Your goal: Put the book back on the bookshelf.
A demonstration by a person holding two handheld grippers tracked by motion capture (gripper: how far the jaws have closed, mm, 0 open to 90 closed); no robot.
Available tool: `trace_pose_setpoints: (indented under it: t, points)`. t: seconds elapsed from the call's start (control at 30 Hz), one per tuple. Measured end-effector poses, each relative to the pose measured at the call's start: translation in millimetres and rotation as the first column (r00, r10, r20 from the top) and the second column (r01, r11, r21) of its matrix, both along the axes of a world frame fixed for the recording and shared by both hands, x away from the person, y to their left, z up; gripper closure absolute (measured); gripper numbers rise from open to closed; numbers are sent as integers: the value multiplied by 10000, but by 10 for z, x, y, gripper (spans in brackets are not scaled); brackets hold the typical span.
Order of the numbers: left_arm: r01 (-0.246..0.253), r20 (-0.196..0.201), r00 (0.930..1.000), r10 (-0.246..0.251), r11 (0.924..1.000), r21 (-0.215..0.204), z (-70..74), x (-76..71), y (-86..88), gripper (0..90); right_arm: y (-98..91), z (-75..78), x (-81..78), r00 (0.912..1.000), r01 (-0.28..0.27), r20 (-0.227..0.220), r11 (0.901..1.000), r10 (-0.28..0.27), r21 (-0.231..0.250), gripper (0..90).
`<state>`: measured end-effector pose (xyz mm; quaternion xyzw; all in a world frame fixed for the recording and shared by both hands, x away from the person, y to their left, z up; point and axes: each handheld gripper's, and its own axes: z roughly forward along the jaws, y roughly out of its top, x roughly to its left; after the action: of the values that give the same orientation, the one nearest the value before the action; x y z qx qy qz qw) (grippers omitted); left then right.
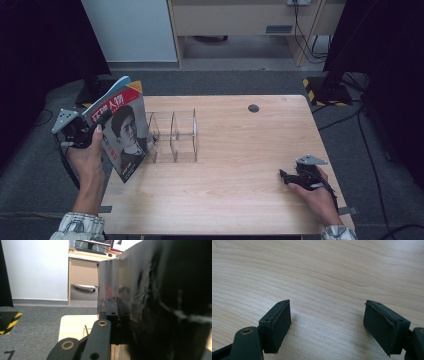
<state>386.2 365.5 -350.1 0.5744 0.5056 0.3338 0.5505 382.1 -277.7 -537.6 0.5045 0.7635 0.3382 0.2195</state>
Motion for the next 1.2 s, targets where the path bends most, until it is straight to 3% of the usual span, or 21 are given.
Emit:
trace_pose_setpoints:
  t: [0.27,0.5,1.2]
  points:
    - [-245,110,9996,241,9990,362,-8,14,-51,864,0,0,0,10000,1,-2,10000,-1,3,224]
    - [-396,225,9990,387,9984,401,-66,32,-79,864,0,0,0,10000,0,-3,10000,0,3,224]
    - [-174,1014,9946,223,9987,-483,-211,-44,-3,864,4,0,-6,10000,24,-1,10000,-24,24,225]
